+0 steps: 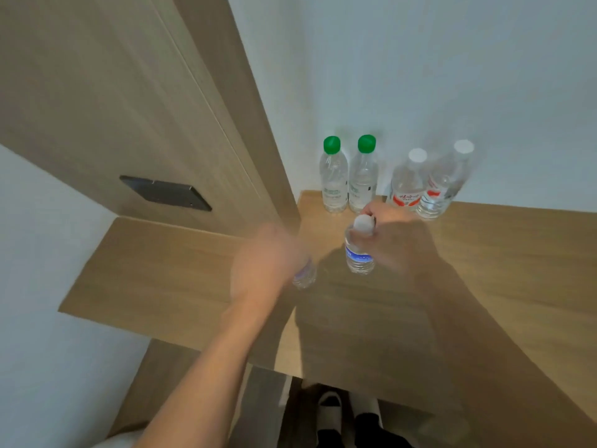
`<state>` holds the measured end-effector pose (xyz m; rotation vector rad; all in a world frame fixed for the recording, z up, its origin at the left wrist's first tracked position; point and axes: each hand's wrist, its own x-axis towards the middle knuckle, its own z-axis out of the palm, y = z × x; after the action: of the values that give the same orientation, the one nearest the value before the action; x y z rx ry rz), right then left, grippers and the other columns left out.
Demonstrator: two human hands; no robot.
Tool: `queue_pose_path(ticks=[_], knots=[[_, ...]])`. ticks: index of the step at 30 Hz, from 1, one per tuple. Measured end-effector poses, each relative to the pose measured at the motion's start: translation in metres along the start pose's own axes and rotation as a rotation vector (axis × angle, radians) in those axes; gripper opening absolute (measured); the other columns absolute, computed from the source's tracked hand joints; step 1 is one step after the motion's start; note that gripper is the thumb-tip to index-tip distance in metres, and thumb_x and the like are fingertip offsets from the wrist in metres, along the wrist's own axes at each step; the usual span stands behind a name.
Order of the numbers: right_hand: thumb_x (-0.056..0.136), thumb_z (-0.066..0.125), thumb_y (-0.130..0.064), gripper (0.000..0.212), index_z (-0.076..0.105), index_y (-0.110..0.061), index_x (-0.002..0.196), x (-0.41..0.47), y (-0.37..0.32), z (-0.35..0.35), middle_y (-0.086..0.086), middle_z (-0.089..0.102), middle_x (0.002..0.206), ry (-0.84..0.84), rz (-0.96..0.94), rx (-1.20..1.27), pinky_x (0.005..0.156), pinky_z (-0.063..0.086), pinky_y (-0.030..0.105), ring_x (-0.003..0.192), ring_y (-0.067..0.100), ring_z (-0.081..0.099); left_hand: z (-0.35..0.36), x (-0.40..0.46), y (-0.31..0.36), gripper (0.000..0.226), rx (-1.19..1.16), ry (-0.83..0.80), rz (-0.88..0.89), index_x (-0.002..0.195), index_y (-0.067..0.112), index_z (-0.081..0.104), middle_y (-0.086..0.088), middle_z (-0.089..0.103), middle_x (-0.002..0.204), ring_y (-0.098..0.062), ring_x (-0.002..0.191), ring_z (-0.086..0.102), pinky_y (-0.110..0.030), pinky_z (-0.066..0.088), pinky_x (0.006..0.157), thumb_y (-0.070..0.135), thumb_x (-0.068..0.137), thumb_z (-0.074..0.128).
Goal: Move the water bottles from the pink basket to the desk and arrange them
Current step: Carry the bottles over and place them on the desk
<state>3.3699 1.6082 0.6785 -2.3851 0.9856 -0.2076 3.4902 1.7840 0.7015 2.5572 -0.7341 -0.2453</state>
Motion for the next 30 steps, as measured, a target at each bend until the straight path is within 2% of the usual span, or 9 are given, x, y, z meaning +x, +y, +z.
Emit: queue_pose_path(ticks=[8,12,14,16,17,19,21,24,30], knots=[[0.083,0.064,-0.046,0.026,0.056,-0.024,0.093,0.006,0.001,0.011,-0.006,0.061,0.078,0.006,0.098,0.045,0.064,0.041,0.031,0.073,0.019,0.059,0.017,0.014,-0.012,0.028,-0.087,-0.083,0.022,0.085,0.025,0.047,0.004,0.062,0.075,-0.025,0.074,0.058,-0.037,0.046,0.063,0.052,0.088,0.053],[0.086,0.064,-0.043,0.022,0.051,-0.027,0.094,-0.007,0.002,0.010,-0.006,0.058,0.079,0.029,0.171,0.133,0.065,0.041,0.031,0.076,0.021,0.057,0.014,0.017,-0.005,0.025,0.011,-0.154,0.043,0.093,0.027,0.047,0.002,0.064,0.082,-0.028,0.077,0.060,-0.036,0.047,0.065,0.051,0.087,0.052],[0.088,0.064,-0.042,0.024,0.050,-0.030,0.104,-0.014,-0.002,0.001,-0.011,0.057,0.081,-0.028,0.212,0.150,0.066,0.041,0.030,0.080,0.018,0.057,0.009,0.019,-0.002,0.024,0.003,-0.242,0.034,0.098,0.025,0.047,0.000,0.064,0.087,-0.028,0.080,0.060,-0.037,0.048,0.068,0.046,0.088,0.052],[0.090,0.064,-0.043,0.045,0.048,-0.026,0.129,-0.026,-0.007,-0.011,-0.008,0.061,0.097,-0.070,0.207,0.128,0.078,0.046,0.032,0.092,0.017,0.058,0.004,0.019,-0.001,0.024,-0.017,-0.322,0.029,0.102,0.023,0.047,-0.003,0.065,0.093,-0.027,0.085,0.061,-0.038,0.050,0.072,0.041,0.088,0.055],[0.090,0.064,-0.042,0.055,0.044,-0.023,0.138,-0.033,-0.009,-0.017,-0.003,0.062,0.110,-0.059,0.192,0.114,0.084,0.046,0.032,0.101,0.018,0.059,0.000,0.018,0.000,0.026,0.000,-0.330,0.036,0.104,0.021,0.048,-0.005,0.066,0.098,-0.029,0.090,0.062,-0.038,0.050,0.074,0.040,0.087,0.056],[0.091,0.065,-0.038,0.060,0.042,-0.018,0.143,-0.053,-0.014,-0.031,0.001,0.058,0.122,0.004,0.159,0.112,0.086,0.042,0.028,0.111,0.018,0.056,-0.010,0.015,0.004,0.032,0.070,-0.271,0.074,0.111,0.017,0.049,-0.008,0.064,0.108,-0.033,0.098,0.060,-0.038,0.048,0.076,0.038,0.088,0.056],[0.091,0.066,-0.034,0.058,0.045,-0.015,0.141,-0.075,-0.014,-0.043,0.003,0.056,0.125,0.075,0.152,0.108,0.090,0.041,0.028,0.116,0.020,0.054,-0.019,0.010,0.013,0.040,0.120,-0.141,0.155,0.122,0.012,0.049,-0.011,0.060,0.118,-0.033,0.106,0.058,-0.039,0.047,0.081,0.035,0.089,0.056],[0.090,0.065,-0.029,0.057,0.046,-0.012,0.141,-0.111,-0.008,-0.060,0.007,0.056,0.133,0.202,0.186,0.066,0.101,0.038,0.030,0.124,0.022,0.051,-0.017,-0.003,0.037,0.040,0.025,-0.012,0.385,0.126,0.009,0.051,-0.012,0.057,0.121,-0.031,0.110,0.055,-0.040,0.047,0.086,0.028,0.091,0.055],[0.093,0.060,-0.027,0.053,0.045,-0.012,0.142,-0.191,0.017,-0.094,0.005,0.052,0.140,0.372,0.329,0.019,0.107,0.035,0.031,0.130,0.020,0.048,0.022,-0.056,0.094,0.039,-0.111,-0.067,0.770,0.126,0.006,0.055,-0.012,0.060,0.121,-0.031,0.113,0.055,-0.043,0.047,0.093,0.025,0.092,0.058]])
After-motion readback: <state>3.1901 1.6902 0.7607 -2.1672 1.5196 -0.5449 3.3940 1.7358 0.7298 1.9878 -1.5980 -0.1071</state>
